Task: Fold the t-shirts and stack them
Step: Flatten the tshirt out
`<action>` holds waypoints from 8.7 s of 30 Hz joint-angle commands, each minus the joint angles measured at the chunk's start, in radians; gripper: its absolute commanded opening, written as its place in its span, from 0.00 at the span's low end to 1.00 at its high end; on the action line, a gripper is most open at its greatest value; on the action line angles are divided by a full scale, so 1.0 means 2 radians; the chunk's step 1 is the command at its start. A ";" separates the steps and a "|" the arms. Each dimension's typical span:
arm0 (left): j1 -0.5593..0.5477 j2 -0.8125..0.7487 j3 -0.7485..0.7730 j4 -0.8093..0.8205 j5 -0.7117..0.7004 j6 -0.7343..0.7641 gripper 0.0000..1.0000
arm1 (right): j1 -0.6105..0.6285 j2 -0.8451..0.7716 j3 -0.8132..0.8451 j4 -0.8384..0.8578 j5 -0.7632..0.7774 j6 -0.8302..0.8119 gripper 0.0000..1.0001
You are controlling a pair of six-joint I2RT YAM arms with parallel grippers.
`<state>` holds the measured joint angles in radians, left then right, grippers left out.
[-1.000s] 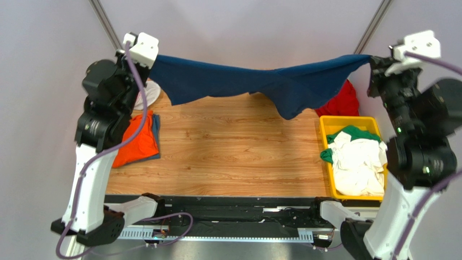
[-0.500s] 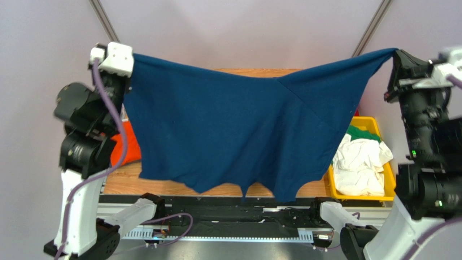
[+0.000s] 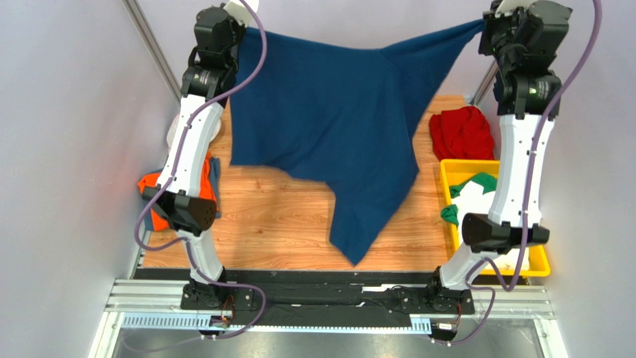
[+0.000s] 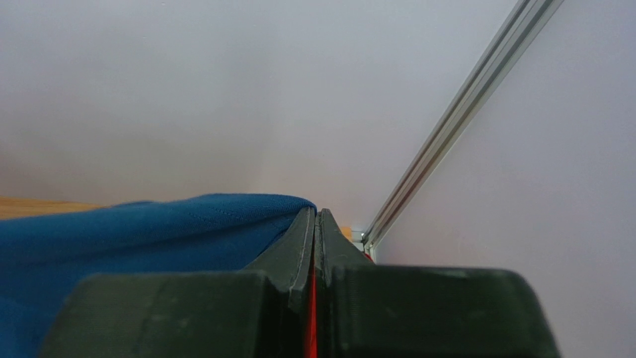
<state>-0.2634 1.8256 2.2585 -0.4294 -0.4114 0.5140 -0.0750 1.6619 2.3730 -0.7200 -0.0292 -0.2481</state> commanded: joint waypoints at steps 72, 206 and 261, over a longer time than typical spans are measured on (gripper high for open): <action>-0.124 -0.290 -0.719 -0.217 0.203 0.022 0.00 | 0.002 -0.333 -0.637 -0.352 -0.024 -0.262 0.00; 0.021 0.355 -0.072 -0.009 -0.031 0.166 0.50 | 0.082 0.135 -0.372 0.067 0.048 -0.062 0.62; -0.071 -0.005 -0.539 -0.025 0.101 0.016 0.60 | 0.179 -0.046 -0.632 -0.168 -0.101 -0.178 0.51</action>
<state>-0.3996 1.8587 1.1896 -0.4774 -0.2184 0.5579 0.2749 1.5929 1.1088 -1.0561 -0.1902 -0.5751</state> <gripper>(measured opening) 0.607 0.522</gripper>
